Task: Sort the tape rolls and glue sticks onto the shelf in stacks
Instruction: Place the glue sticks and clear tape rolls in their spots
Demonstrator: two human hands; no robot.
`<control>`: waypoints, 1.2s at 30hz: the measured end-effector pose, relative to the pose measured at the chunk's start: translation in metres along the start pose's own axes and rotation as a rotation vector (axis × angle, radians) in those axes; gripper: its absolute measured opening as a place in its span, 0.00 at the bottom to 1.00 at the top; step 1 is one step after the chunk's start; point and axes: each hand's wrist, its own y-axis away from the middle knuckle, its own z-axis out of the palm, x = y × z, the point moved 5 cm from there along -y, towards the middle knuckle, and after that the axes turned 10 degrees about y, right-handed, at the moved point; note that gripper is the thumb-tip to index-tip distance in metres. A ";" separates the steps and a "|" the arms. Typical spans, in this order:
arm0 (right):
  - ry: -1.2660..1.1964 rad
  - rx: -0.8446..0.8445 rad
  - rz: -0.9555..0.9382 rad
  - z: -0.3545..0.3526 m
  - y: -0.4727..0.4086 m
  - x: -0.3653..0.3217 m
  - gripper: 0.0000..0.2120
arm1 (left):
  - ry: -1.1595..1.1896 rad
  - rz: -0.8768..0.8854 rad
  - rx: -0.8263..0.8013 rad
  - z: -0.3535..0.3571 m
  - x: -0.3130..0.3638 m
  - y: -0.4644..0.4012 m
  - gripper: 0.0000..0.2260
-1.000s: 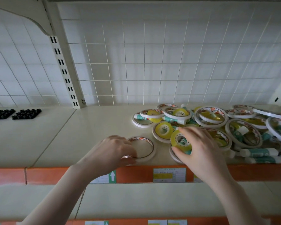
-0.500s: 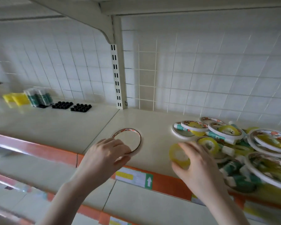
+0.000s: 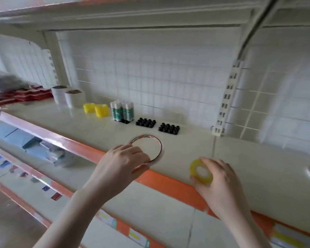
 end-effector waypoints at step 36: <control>-0.066 -0.428 -0.221 0.306 -0.306 -0.359 0.30 | -0.007 -0.114 0.015 -0.098 -0.480 0.030 0.11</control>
